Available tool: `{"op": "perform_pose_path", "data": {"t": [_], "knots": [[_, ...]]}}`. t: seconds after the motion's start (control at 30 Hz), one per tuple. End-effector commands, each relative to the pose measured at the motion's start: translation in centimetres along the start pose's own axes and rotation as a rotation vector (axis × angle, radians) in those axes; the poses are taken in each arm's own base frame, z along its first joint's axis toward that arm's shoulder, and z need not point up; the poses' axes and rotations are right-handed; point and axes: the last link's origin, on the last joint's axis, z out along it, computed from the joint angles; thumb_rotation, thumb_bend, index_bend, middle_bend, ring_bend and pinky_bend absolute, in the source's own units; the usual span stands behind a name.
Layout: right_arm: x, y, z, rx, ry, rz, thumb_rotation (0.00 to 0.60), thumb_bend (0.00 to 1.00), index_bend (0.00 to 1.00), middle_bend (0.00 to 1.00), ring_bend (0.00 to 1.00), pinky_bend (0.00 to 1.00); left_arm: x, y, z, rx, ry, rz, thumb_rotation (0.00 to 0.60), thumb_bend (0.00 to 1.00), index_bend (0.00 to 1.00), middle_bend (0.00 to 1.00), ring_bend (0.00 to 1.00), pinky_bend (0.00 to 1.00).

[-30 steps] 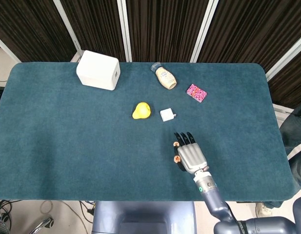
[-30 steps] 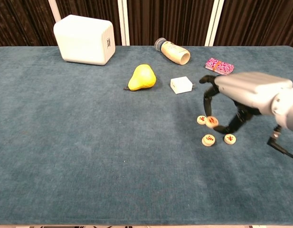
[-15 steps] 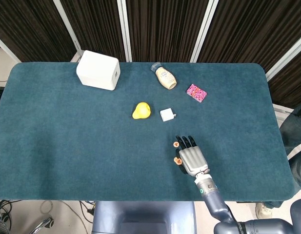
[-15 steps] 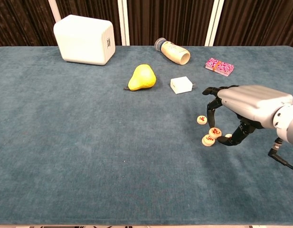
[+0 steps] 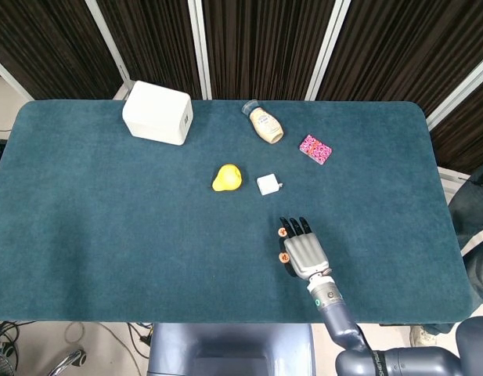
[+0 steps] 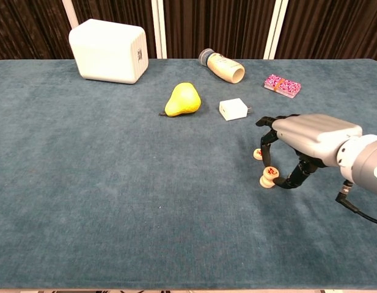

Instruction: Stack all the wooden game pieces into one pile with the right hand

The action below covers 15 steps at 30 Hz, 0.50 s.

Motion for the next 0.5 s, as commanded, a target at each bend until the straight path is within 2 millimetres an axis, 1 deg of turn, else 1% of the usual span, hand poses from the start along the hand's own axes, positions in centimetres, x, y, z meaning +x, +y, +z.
{"op": "perform_pose_path", "data": {"t": [0.03, 0.5], "knots": [[-0.12, -0.03, 0.20, -0.005, -0.008, 0.004, 0.600, 0.39, 0.51, 0.00, 0.00, 0.00, 0.00, 0.01, 0.00, -0.001, 0.000, 0.000, 0.600, 0.09, 0.00, 0.00, 0.00, 0.08], [-0.51, -0.14, 0.80, -0.014, -0.021, -0.011, 0.600, 0.39, 0.51, 0.00, 0.00, 0.00, -0.02, -0.02, 0.01, 0.001, -0.001, 0.003, 0.600, 0.09, 0.00, 0.00, 0.00, 0.08]]}}
